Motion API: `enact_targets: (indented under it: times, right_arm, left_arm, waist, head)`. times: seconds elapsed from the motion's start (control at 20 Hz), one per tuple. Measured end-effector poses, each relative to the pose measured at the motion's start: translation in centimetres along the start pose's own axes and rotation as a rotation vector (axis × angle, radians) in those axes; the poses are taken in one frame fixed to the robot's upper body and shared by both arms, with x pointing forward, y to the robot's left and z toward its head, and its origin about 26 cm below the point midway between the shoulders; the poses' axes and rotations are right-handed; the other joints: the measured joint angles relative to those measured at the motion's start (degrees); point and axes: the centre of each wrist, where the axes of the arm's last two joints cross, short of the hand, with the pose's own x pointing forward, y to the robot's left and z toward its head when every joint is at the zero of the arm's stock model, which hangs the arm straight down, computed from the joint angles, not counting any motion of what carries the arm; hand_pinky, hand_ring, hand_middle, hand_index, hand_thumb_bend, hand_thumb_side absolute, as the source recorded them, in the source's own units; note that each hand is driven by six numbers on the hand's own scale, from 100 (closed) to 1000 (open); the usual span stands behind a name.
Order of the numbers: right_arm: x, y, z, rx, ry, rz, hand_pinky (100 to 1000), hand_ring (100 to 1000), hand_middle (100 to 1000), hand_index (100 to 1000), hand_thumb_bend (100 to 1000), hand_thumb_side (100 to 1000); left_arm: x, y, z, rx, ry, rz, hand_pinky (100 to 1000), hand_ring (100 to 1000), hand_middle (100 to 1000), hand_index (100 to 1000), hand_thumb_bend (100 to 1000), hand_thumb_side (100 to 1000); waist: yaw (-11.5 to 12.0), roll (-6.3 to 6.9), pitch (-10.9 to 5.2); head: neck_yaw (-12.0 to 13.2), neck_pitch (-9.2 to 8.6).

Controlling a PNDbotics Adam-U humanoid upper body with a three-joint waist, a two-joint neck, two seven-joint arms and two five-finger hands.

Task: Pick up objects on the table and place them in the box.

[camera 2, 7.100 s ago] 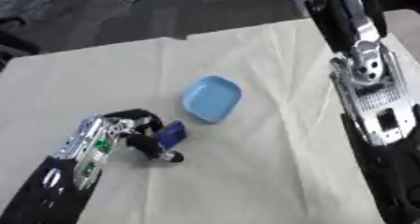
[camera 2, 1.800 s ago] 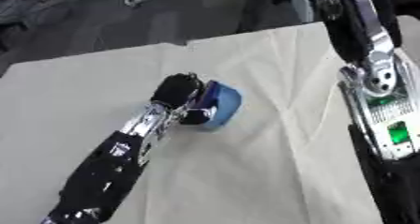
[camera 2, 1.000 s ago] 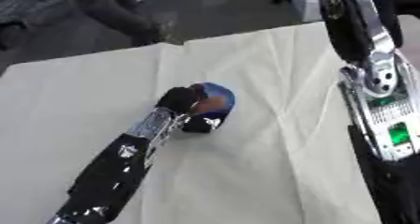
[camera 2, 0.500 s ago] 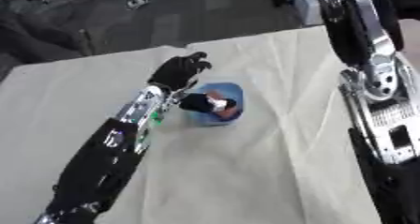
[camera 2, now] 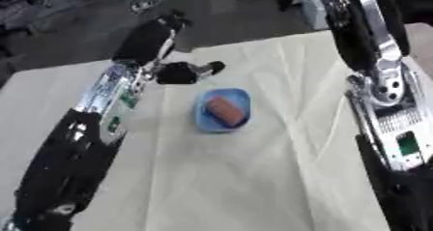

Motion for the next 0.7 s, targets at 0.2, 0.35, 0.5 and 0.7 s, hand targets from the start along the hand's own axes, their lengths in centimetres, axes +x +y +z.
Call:
enact_targets:
  times: [0.2, 0.35, 0.5, 0.7]
  right_arm:
    - [-0.1, -0.2, 0.2, -0.005, 0.011, 0.009, 506, 412, 575, 901, 100, 875]
    - [-0.2, -0.4, 0.5, -0.013, 0.019, 0.017, 502, 409, 574, 899, 100, 870]
    - [-0.4, -0.5, 0.8, -0.031, 0.026, 0.018, 492, 399, 563, 916, 100, 858]
    - [-0.6, -0.8, 1.1, -0.074, 0.03, 0.02, 468, 380, 546, 914, 100, 837]
  left_arm:
    - [-1.4, 2.3, 2.1, 0.225, 0.011, 0.127, 455, 457, 672, 737, 547, 742]
    - [-2.2, 3.4, 4.1, 0.391, 0.031, 0.199, 334, 369, 578, 669, 482, 670]
    - [-2.6, 4.2, 5.8, 0.529, 0.025, 0.256, 251, 286, 483, 584, 438, 622]
    - [-2.6, 4.8, 7.3, 0.675, -0.034, 0.339, 168, 201, 390, 511, 405, 589]
  waist:
    - [0.82, -0.12, 0.0]
    - [1.66, -0.61, 0.0]
    - [2.55, -1.09, -0.14]
    - [3.54, -1.81, -0.56]
  head:
    - [-1.75, -0.11]
    - [-2.46, -0.6]
    - [-2.85, -0.62]
    - [-2.39, -1.02]
